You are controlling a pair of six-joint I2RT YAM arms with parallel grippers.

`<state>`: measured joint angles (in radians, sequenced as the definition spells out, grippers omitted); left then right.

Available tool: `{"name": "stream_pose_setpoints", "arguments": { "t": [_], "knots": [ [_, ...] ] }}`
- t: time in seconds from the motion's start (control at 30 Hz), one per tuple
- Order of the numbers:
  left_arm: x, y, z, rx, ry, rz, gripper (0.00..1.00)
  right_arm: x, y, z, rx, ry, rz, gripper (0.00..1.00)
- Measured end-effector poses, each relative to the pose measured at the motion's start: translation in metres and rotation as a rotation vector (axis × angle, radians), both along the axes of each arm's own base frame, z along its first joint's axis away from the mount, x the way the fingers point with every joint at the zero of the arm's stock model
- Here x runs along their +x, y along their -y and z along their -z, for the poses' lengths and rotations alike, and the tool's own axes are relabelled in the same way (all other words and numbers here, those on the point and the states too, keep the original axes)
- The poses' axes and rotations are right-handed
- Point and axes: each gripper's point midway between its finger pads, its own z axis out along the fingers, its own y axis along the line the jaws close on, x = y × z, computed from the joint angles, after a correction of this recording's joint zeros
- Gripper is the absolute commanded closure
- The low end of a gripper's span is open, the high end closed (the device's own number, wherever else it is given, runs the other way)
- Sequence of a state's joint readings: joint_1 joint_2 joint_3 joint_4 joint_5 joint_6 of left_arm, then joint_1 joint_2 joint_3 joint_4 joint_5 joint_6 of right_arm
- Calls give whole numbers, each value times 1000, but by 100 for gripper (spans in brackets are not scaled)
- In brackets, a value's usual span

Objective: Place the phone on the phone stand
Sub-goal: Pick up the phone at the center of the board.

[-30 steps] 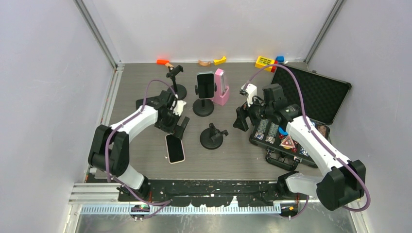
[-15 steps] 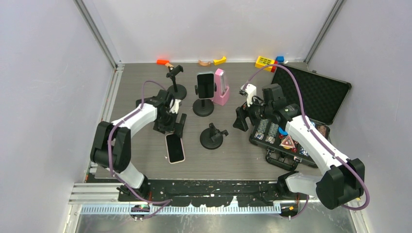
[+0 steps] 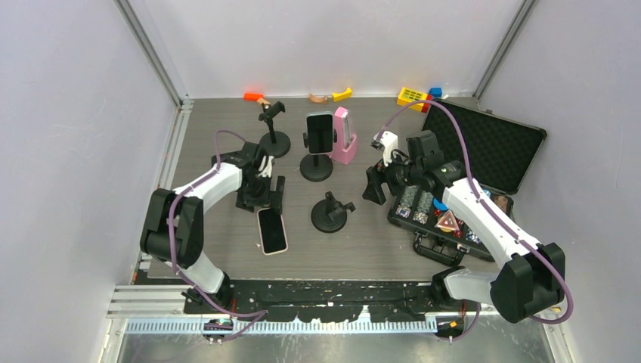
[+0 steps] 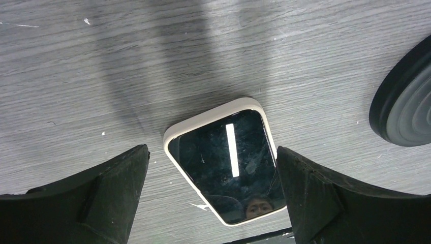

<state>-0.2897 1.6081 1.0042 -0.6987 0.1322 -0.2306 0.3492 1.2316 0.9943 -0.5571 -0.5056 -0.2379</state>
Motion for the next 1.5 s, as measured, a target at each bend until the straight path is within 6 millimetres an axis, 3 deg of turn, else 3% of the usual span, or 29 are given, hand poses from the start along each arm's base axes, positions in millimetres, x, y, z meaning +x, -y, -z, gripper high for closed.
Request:
{"name": "stream_pose_setpoints", "arguments": {
  "t": [0.47, 1.1, 1.5],
  "knots": [
    [0, 2, 14, -3, -42, -80, 0, 1, 1, 1, -7, 3, 2, 14],
    [2, 6, 14, -10, -59, -116, 0, 1, 1, 1, -8, 3, 2, 14],
    [-5, 38, 12, -45, -51, 59, 2, 1, 2, 1, -15, 8, -2, 14]
  ]
}}
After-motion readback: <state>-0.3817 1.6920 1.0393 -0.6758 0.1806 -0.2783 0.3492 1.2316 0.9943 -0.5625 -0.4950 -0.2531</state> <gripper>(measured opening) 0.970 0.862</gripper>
